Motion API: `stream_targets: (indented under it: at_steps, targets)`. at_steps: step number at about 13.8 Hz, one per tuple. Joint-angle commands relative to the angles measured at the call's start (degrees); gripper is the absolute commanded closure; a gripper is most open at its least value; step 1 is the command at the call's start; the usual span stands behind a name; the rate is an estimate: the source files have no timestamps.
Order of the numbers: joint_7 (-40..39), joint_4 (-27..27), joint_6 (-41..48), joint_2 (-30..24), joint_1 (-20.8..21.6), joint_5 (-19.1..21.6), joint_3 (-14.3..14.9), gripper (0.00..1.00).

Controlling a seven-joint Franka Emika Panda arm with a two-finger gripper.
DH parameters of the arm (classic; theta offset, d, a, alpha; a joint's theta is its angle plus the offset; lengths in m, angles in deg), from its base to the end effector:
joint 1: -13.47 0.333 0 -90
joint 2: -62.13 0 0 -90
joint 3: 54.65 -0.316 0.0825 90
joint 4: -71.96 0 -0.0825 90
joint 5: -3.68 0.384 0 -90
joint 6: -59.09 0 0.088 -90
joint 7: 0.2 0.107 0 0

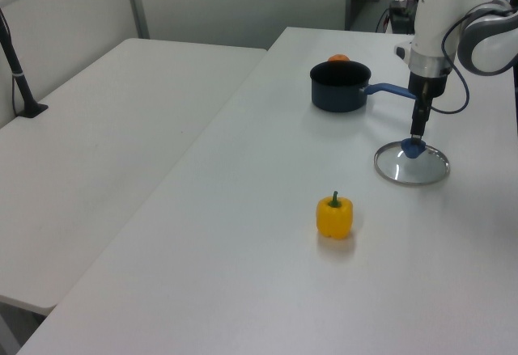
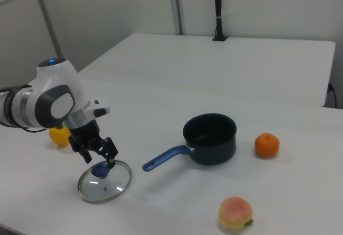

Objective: Close lid
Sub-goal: 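Move the gripper over the glass lid and lower toward the blue knob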

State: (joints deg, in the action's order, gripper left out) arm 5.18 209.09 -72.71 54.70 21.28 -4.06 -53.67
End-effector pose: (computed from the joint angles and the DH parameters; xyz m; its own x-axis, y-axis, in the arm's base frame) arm 0.4780 0.0544 0.3716 0.9925 0.1154 0.0415 0.1109 -0.9890 0.0980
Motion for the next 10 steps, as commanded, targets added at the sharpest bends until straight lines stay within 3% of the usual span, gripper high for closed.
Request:
stream_targets:
  at_steps: [1, 8, 10]
  targets:
    - [2.4, 0.8, -3.6, 1.8, 0.7, -1.0, -0.2, 0.0]
    - [2.4, 0.8, -5.4, 4.5, 0.6, -0.5, -2.9, 0.0]
    - [2.4, 0.8, -5.5, 4.8, 0.6, -0.7, -2.9, 0.1]
